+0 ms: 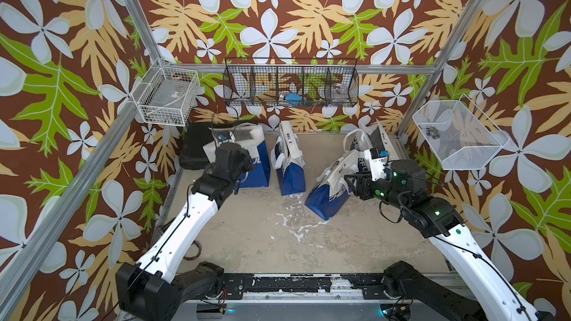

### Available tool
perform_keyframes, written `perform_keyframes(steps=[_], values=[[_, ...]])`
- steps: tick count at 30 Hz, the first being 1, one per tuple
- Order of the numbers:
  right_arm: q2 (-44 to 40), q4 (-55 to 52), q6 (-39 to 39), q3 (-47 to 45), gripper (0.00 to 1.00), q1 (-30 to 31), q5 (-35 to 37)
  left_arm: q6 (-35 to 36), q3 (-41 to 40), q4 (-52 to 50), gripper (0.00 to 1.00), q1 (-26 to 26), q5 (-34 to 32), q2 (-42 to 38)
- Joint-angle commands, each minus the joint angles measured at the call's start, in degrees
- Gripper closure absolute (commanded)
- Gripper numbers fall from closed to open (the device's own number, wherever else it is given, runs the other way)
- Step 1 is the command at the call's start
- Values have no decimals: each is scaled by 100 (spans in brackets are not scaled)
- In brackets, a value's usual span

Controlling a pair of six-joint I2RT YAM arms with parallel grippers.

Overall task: Open the takeout bag
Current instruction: Adjust the takeout bag at the center of the board.

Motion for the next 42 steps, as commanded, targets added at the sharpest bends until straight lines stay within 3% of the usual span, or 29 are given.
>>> perform_keyframes(steps=[1, 4, 6, 17, 18, 20, 21, 22, 27, 32, 38, 42], values=[[-53, 32, 33, -64, 48, 31, -211, -757, -1535, 773, 100, -458, -252, -764], [-206, -19, 51, -116, 48, 382, -49, -944, -2205, 1088, 100, -476, 3, -1015], [-227, -134, 60, -83, 47, 600, 106, -863, -2132, 1019, 100, -476, -134, -1040], [-263, -280, 166, 110, 48, 772, 327, -57, 129, 32, 100, -320, -798, -108], [-255, -271, 161, 109, 48, 776, 331, -58, 256, -28, 95, -251, -708, 29], [-226, -261, 148, 97, 48, 777, 334, -60, 264, 17, 60, -170, -529, 267], [-229, -262, 135, 89, 48, 777, 337, -78, 202, 66, 34, -169, -476, 348], [-235, -261, 131, 78, 48, 777, 339, -90, 92, 132, 1, -169, -393, 368], [-236, -330, 52, 55, 46, 774, 490, -245, -396, 514, 0, -169, -164, -324], [-43, -304, 84, 69, 35, 757, 880, -184, 190, -143, 0, -178, 117, -576], [459, 74, 156, 266, 29, -115, -148, -140, 120, -378, 0, -195, 249, -960], [620, 192, 247, 445, 26, -251, -393, -93, 259, -575, 1, -195, 488, -1060]])
